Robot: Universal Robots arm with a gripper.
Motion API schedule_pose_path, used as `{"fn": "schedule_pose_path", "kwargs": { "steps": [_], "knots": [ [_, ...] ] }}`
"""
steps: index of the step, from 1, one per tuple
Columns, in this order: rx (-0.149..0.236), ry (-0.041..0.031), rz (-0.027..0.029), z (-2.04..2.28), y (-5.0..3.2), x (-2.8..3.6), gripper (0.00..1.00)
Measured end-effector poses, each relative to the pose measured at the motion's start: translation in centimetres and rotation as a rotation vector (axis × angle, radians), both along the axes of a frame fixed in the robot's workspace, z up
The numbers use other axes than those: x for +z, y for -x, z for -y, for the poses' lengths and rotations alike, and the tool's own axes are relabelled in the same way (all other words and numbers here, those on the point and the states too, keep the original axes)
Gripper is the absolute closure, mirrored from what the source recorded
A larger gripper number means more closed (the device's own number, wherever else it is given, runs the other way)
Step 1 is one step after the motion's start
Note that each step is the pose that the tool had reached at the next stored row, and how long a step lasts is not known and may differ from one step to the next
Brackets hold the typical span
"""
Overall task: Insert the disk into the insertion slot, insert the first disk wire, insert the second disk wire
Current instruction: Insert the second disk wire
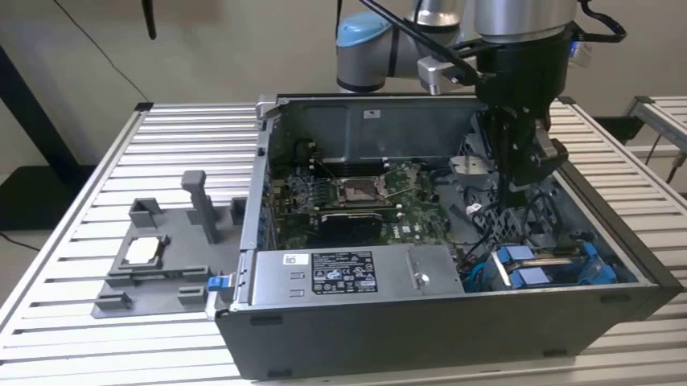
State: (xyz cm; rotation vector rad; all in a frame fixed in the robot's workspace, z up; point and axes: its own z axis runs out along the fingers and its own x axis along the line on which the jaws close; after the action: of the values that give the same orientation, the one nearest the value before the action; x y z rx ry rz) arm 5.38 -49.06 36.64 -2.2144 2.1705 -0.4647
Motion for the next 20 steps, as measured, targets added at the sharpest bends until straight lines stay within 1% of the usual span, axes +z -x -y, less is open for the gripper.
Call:
{"fn": "schedule_pose_path", "kwargs": {
  "steps": [9,11,12,14,16,20],
  "knots": [
    [0.0,-0.0003,0.0,0.02,-0.01,-0.03,0.84],
    [0.0,-0.0002,-0.0014,0.13,-0.08,-0.03,0.84],
    [0.0,-0.0005,-0.0036,0.22,-0.14,-0.04,0.84],
    [0.0,-0.0021,-0.0083,0.51,-0.28,-0.06,0.84],
    [0.0,-0.0039,-0.0126,0.9,-0.39,-0.07,0.84],
    [0.0,-0.009,-0.0198,1.85,-0.67,-0.11,0.84]
  ]
}}
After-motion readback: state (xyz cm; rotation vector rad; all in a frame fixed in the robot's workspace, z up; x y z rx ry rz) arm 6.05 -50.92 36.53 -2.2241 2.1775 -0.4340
